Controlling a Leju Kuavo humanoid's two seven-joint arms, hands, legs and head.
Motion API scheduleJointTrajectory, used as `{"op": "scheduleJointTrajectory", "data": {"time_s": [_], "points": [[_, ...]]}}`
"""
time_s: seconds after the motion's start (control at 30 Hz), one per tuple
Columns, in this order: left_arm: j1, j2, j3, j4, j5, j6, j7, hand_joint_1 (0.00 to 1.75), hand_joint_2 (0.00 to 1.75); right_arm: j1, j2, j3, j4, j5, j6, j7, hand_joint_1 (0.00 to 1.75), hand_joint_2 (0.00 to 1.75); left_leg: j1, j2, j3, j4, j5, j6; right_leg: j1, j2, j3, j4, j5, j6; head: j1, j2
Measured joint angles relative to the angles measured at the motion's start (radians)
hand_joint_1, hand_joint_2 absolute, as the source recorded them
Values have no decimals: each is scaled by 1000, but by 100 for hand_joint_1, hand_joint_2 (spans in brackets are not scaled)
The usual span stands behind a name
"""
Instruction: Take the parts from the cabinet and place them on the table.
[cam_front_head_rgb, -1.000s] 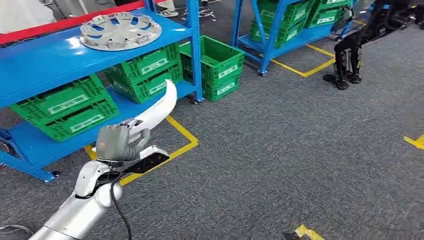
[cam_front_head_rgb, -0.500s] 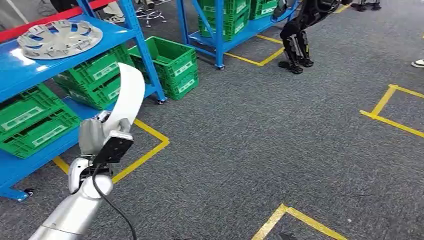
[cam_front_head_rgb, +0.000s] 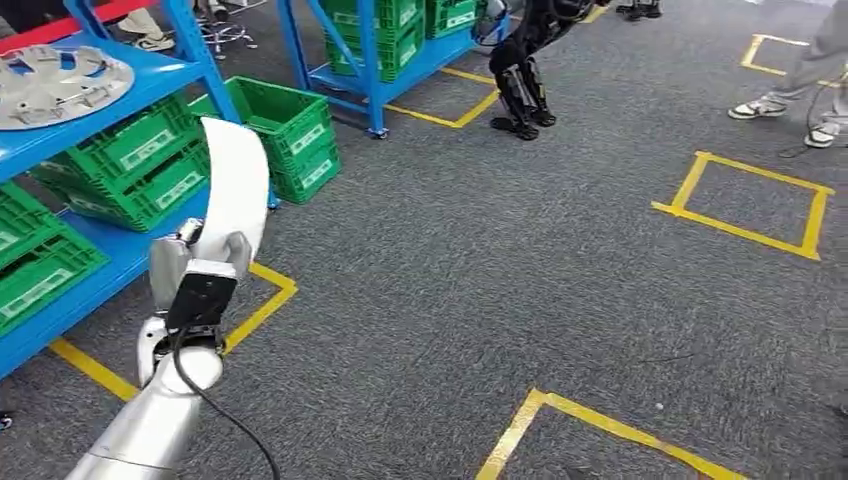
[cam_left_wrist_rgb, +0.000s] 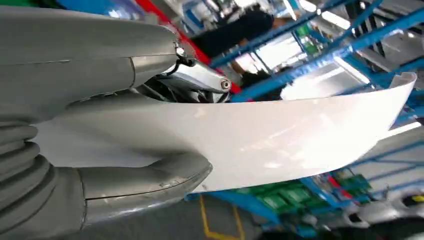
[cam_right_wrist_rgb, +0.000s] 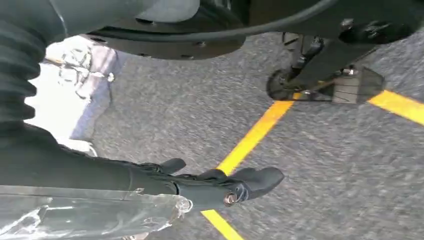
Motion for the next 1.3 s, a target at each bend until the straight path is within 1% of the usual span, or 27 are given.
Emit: {"op": "scheduleJointTrajectory", "data": {"time_s": [0.03, 0.07, 0.1, 0.23, 0.27, 0.3, 0.37, 0.43, 0.47, 0.53, 0.57, 0.6, 0.67, 0.73, 0.77, 0.8, 0.83, 0.9, 0.93, 0.97, 1.03, 1.07, 1.1, 1.13, 1.23, 1.27, 1.3], "points": [[3, -3, 3, -8, 35, -19, -19, 175, 175, 1, 0, 0, 0, 0, 1, -2, 0, 175, 0, 10, 2, 0, -1, -3, 0, -23, 65, -115, 45, 1, 0, 0], [5, -3, 7, -16, 58, -32, -32, 175, 175, 0, 1, 0, 0, 1, 1, -2, 0, 175, -4, 15, 3, 0, 0, -8, 2, -74, 98, -181, 50, 2, 1, 0], [8, -3, 14, -24, 84, -48, -45, 175, 175, -4, 4, 0, 0, 2, 1, -5, 0, 175, -13, 22, -2, 5, -1, -14, 7, -73, 104, -193, 52, -14, 3, 0], [22, -4, 26, -41, 124, -83, -62, 175, 175, 3, 5, 0, 0, 4, 3, -8, 0, 175, -11, 53, -7, 5, -2, -34, 8, -29, 89, -192, 63, -51, 0, 0], [22, -4, 28, -43, 129, -90, -62, 175, 175, 5, 8, 0, 0, 2, 3, -9, 0, 175, -8, 21, -11, 21, -21, -38, 5, -22, 86, -193, 66, -56, -1, 0], [25, -3, 32, -46, 134, -99, -63, 175, 175, 5, 7, 0, 0, 2, 3, -10, 0, 175, -7, -18, -36, 85, -67, -40, 4, -12, 81, -193, 70, -63, -4, 0], [36, -1, 38, -48, 143, -112, -63, 175, 175, 1, 7, 0, 0, 0, 1, -13, 0, 175, -7, -42, -112, 255, -148, -40, 5, 10, 72, -193, 77, -73, -6, 0], [49, 0, 45, -49, 143, -118, -63, 175, 175, 3, 7, 0, 0, -2, 1, -13, 0, 175, -8, -47, -149, 331, -165, -37, 6, 38, 64, -193, 84, -74, -6, 0], [52, 0, 47, -49, 143, -121, -63, 175, 175, 6, 7, 0, 0, -3, 1, -13, 0, 175, -8, -47, -137, 306, -139, -35, 6, 51, 60, -193, 88, -72, -7, 0], [54, 0, 47, -54, 143, -128, -67, 175, 175, 6, 7, 0, 0, -4, 1, -15, 0, 175, -5, -62, -52, 143, -48, -31, 5, 80, 55, -192, 95, -65, -7, 0], [54, 0, 48, -57, 143, -132, -69, 175, 175, 5, 7, 0, 0, -3, 1, -14, 0, 175, -2, -92, -9, 64, -20, -30, 4, 91, 54, -190, 97, -62, -8, 0], [54, 1, 48, -58, 143, -137, -72, 175, 175, 4, 7, 0, 0, -3, 1, -14, 0, 175, 3, -129, 11, 17, -28, -31, 13, 100, 43, -179, 97, -57, -10, 0], [60, 0, 48, -60, 143, -144, -74, 175, 175, 6, 7, 0, 0, -3, 1, -14, 0, 175, 1, -115, 2, 22, -28, -29, 7, 114, 32, -181, 105, -49, -9, 0], [61, 1, 48, -60, 141, -151, -75, 175, 175, 14, 7, 0, 0, -3, 1, -14, 0, 175, 4, -94, 1, 17, -18, -14, 4, 133, 24, -187, 114, -36, -10, 0], [59, 0, 48, -63, 139, -153, -76, 175, 175, 14, 6, 0, 0, -3, 0, -13, 0, 175, 5, -81, 2, 16, -16, -10, 8, 96, 19, -173, 101, -32, -7, 0], [60, -1, 48, -65, 133, -153, -77, 175, 175, 11, 7, 0, 0, -2, -2, -12, 0, 175, 4, -73, 1, 16, -16, -6, 10, 52, -1, -128, 68, -27, 4, 0], [61, 1, 48, -66, 129, -153, -79, 175, 175, 7, 6, 0, 0, -1, -2, -11, 0, 175, 1, -63, 1, 16, -17, -2, 7, 30, -34, -50, 25, -21, 4, 0], [64, 4, 49, -66, 121, -153, -79, 175, 175, 1, 6, 0, 0, 0, -3, -11, 0, 175, 0, -37, 1, 16, -18, -1, 5, 14, -104, 115, -44, -14, 4, 0], [64, 5, 49, -66, 120, -153, -79, 175, 175, -1, 6, -1, 0, 1, -3, -10, 0, 175, 0, -24, 2, 16, -19, -1, 4, 11, -117, 146, -49, -12, 3, 0], [64, 5, 49, -66, 119, -153, -79, 175, 175, -1, 6, -1, 0, 2, -3, -10, 0, 175, 0, -13, 3, 17, -20, -3, 3, 9, -101, 123, -30, -11, 4, 0], [64, 5, 49, -67, 119, -153, -79, 175, 175, 2, 5, -1, 0, 3, -3, -6, 0, 175, 1, 6, 9, 17, -24, -8, 2, -6, -7, -45, 47, -12, 4, 0], [64, 5, 49, -68, 119, -153, -79, 175, 175, 4, 4, -1, 0, 4, -3, -6, 0, 175, 1, 14, 14, 17, -29, -13, 3, -43, 48, -138, 80, -12, 4, 0], [63, 5, 49, -69, 119, -153, -79, 175, 175, 3, 8, 0, 0, 5, -2, -6, 0, 175, -9, 21, 15, 17, -32, -18, 16, -80, 66, -167, 59, -15, 7, 0], [61, 6, 49, -69, 119, -153, -79, 175, 175, 2, 10, 0, 0, 5, -2, -8, 0, 175, -12, 28, 14, 20, -34, -22, 10, -60, 63, -171, 68, -30, 5, 0], [61, 4, 48, -69, 119, -153, -79, 175, 175, 6, 11, 0, 0, 6, 1, -8, 0, 175, -9, 55, 19, 13, -37, -37, 15, -28, 55, -171, 66, -50, 7, 0], [60, 4, 48, -72, 119, -153, -79, 175, 175, 7, 12, 0, 0, 5, 1, -8, 0, 175, -5, 39, 19, 19, -47, -45, 7, -17, 60, -177, 69, -56, 5, 0], [60, 4, 48, -74, 119, -153, -80, 175, 175, 8, 14, 0, 0, 5, 1, -8, 0, 175, -4, -9, 5, 54, -69, -46, 6, -8, 61, -177, 69, -61, 3, 0]]}}
